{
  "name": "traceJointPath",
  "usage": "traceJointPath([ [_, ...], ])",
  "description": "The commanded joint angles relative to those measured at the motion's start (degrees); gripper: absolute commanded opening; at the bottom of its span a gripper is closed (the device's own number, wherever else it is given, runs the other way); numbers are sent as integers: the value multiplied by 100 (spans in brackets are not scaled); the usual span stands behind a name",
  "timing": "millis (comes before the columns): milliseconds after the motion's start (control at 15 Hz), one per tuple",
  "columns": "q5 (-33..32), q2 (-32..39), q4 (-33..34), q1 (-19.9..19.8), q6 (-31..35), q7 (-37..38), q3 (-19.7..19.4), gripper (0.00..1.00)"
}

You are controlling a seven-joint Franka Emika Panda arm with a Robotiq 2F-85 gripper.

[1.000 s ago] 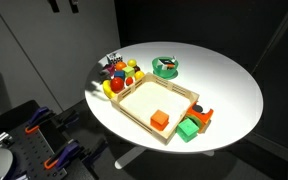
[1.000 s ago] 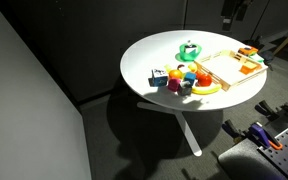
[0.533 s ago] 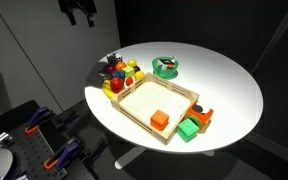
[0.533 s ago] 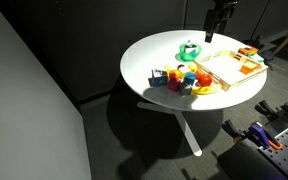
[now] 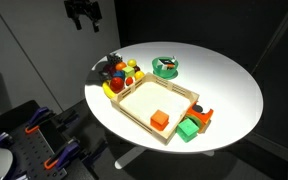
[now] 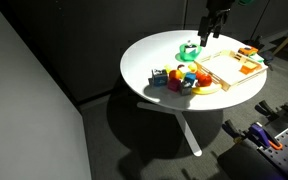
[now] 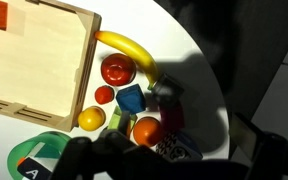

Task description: Put the red ball in the box

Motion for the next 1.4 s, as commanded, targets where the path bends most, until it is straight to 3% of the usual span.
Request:
traceJointPath([
  [0,-1,1,14,13,-14,3,-12,100],
  [733,-313,265,-275,-212,13,81,-249,100],
  [1333,-217,821,-566,-300,1311,-361,-376,100],
])
